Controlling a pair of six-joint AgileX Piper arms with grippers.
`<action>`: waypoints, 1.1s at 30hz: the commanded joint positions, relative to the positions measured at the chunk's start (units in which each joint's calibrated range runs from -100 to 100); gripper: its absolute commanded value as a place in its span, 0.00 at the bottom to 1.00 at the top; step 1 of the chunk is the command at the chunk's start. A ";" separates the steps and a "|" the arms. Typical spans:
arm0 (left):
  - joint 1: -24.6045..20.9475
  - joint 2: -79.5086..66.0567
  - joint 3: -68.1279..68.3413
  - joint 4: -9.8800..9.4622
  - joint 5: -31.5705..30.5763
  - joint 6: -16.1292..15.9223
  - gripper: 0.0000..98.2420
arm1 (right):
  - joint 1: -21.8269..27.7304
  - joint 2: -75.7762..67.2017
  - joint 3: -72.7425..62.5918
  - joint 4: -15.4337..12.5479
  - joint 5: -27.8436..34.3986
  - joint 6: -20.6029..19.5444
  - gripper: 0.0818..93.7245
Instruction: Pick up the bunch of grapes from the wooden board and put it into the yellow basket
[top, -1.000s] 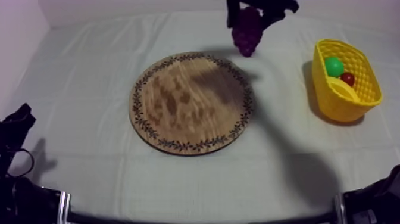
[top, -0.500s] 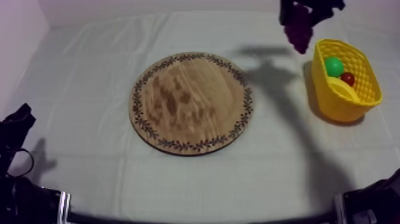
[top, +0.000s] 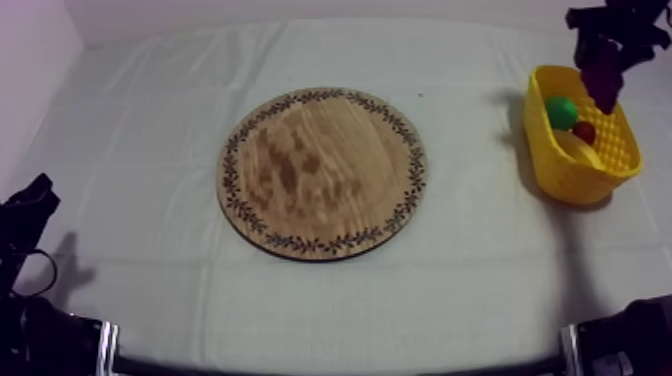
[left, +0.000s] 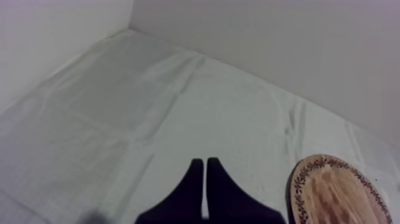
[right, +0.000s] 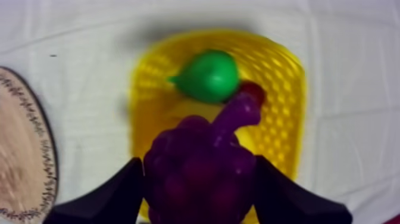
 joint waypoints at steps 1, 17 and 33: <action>-0.01 0.03 0.04 0.01 0.03 0.00 0.00 | 1.99 -0.39 0.99 0.15 -0.14 0.21 0.48; -0.01 0.03 0.04 0.01 0.03 0.00 0.00 | 4.62 5.63 4.32 -0.24 -3.44 2.08 0.49; -0.01 0.03 0.04 0.01 0.03 0.00 0.00 | 3.15 14.63 1.13 -2.67 -1.04 3.81 0.80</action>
